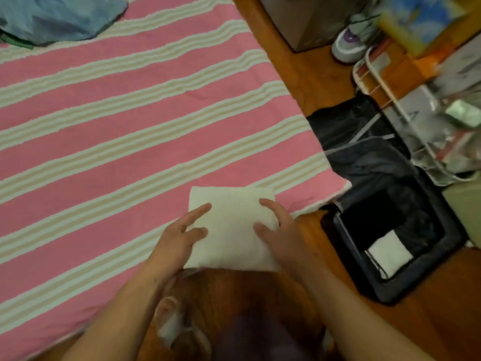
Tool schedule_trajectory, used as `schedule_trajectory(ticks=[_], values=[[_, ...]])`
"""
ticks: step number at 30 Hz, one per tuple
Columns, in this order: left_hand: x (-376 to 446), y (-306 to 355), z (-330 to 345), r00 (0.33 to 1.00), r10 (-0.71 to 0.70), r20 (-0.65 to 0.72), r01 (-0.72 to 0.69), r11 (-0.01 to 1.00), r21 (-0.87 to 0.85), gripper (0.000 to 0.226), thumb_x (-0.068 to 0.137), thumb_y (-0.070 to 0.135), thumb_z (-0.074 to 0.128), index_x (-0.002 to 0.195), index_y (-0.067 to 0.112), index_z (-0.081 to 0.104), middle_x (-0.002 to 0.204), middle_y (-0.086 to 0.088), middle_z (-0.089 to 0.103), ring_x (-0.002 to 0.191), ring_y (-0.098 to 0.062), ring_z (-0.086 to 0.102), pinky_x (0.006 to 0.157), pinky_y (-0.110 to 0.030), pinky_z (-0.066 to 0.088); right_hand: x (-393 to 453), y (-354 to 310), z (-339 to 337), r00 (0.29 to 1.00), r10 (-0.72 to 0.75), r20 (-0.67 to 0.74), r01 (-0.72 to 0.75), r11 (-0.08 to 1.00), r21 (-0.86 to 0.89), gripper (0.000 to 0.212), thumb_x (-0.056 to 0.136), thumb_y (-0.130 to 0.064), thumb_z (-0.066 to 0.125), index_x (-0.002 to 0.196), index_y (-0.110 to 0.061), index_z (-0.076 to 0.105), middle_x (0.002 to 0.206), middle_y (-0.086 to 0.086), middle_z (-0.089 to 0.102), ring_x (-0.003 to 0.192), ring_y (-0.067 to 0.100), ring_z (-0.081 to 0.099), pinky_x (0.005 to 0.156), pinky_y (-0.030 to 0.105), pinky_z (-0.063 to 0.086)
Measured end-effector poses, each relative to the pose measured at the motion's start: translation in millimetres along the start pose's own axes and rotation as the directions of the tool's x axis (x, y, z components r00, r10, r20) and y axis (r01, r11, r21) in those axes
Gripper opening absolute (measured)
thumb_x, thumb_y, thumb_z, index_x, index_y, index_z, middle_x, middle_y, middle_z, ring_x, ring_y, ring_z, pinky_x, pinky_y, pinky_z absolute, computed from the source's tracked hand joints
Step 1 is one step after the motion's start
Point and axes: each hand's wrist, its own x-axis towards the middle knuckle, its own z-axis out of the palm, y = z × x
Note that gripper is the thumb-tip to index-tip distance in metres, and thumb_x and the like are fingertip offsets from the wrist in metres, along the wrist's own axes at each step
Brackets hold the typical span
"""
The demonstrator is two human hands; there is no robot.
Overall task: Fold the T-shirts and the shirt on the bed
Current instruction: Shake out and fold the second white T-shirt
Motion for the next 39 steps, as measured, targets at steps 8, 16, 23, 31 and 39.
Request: schedule_trajectory(ticks=[8,16,23,31,39], values=[[-5,-15,310,0.983,-0.046,0.179,0.01,0.98,0.199,0.053,0.094,-0.007,0.06,0.131,0.031,0.065,0.096,-0.031,0.068,0.058,-0.005,0.066,0.057,-0.023,0.054,-46,230,-219,0.982,0.122,-0.147,-0.128,0.991,-0.028,0.05,0.095,-0.012,0.065,0.13,-0.043,0.049,0.136,-0.015,0.045,0.125,0.006,0.041,0.108,0.026,0.035],[80,-131,644,0.867,-0.27,0.419,0.138,0.938,0.318,0.043,0.095,0.009,0.06,0.119,0.044,0.065,0.123,0.003,0.063,0.103,-0.02,0.065,0.08,-0.032,0.061,-54,526,-419,0.895,0.343,-0.285,-0.357,0.934,0.004,0.046,0.098,-0.005,0.054,0.127,-0.039,0.047,0.135,-0.009,0.046,0.121,0.012,0.044,0.092,0.02,0.032],[166,-200,819,0.902,-0.187,0.39,0.137,0.979,0.152,0.06,0.093,-0.013,0.048,0.122,0.038,0.061,0.11,-0.001,0.069,0.091,-0.019,0.068,0.069,-0.028,0.057,81,644,-553,0.949,0.107,-0.296,-0.214,0.909,-0.358,0.059,0.078,0.004,0.042,0.115,-0.04,0.053,0.128,0.001,0.054,0.118,0.02,0.051,0.102,0.035,0.043],[253,-274,899,0.898,-0.2,0.391,0.087,0.954,0.288,0.06,0.098,-0.002,0.053,0.151,0.026,0.044,0.139,0.0,0.059,0.121,-0.015,0.06,0.11,-0.032,0.046,209,720,-590,0.981,0.128,-0.143,-0.184,0.84,-0.51,0.051,0.085,0.005,0.035,0.1,-0.041,0.05,0.095,0.007,0.056,0.067,0.026,0.054,0.057,0.042,0.049],[254,-283,915,0.872,-0.276,0.405,0.108,0.915,0.39,0.036,0.101,0.006,0.052,0.127,0.031,0.058,0.107,0.0,0.073,0.092,-0.014,0.068,0.088,-0.033,0.055,210,736,-603,0.977,0.149,-0.153,-0.209,0.808,-0.551,0.041,0.089,0.001,0.029,0.116,-0.023,0.048,0.098,0.004,0.051,0.077,0.024,0.048,0.063,0.036,0.041]])
